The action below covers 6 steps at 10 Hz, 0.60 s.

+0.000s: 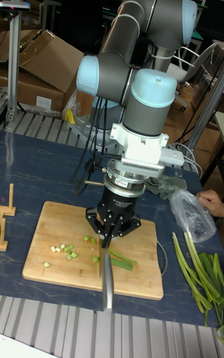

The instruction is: Chop the scallions

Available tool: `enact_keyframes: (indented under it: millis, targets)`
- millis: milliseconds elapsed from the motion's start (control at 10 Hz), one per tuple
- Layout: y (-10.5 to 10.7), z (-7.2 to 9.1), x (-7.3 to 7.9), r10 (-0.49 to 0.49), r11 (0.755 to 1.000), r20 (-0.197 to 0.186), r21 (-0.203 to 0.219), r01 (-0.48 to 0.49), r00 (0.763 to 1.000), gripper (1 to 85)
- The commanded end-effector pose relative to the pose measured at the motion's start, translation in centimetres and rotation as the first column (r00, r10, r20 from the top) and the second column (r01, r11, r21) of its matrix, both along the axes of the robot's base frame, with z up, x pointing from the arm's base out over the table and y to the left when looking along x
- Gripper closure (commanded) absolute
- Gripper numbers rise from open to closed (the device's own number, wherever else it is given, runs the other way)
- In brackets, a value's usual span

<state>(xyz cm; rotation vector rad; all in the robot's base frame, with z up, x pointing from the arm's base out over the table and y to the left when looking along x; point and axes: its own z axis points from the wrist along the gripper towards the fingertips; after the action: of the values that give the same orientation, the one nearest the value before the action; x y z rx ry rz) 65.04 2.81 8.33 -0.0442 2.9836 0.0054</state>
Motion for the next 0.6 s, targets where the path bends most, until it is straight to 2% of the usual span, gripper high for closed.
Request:
enact_keyframes:
  millis: [0, 200, 300, 500]
  targets:
    - [-0.2, 1.3, -2.1, 0.017, 1.000, -0.009, 0.025, -0.016, 1.000, 84.3]
    - [-0.2, 1.7, -3.3, 0.017, 0.999, -0.029, 0.030, -0.016, 0.999, 84.3]
    - [0.6, 1.5, -3.3, 0.001, 0.999, -0.029, 0.046, 0.000, 1.000, 84.3]
    - [1.6, 1.3, -3.1, -0.025, 0.999, -0.027, 0.043, 0.026, 0.999, 84.3]
